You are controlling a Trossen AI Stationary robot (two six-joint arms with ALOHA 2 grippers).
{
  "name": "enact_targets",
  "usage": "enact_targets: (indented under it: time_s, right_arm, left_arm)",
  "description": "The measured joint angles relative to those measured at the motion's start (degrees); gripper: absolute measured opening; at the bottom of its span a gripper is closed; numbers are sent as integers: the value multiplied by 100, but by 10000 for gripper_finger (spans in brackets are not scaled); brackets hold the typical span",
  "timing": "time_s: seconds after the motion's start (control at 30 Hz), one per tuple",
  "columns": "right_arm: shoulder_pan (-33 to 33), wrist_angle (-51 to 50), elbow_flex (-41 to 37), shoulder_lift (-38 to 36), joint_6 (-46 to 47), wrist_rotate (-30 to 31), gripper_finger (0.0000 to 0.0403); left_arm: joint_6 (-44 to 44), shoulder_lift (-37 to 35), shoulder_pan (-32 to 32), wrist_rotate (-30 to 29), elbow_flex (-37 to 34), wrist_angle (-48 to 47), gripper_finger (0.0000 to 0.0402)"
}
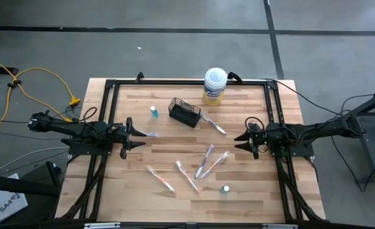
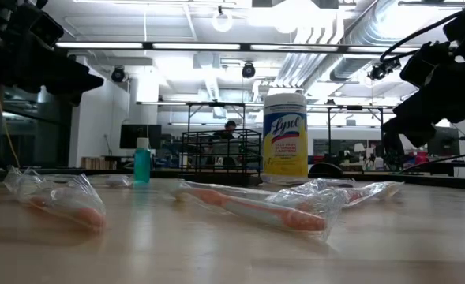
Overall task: Pick & Place toothbrushing station
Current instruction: Put the top blue mouthwash into the black mesh organizer
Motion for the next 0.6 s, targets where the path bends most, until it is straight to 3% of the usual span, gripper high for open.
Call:
enact_targets:
  time_s: [0.17,0.27,0.5,0.6]
  right_arm:
    - [0,0,2,0,0,0,176]
    - [2,2,2,0,-1,-2,176]
    - [2,11,2,0,0,-2,176]
    - [1,13,2,-2,0,-2,176]
  left_arm:
    - [779,183,2,-865,843,-1186,163]
    - [834,672,41,-1333,1374,-1765,163]
    - [630,2363,633,-1504,2165,-1608,163]
    - [453,3190,1085,-1220,2615,-1681,163]
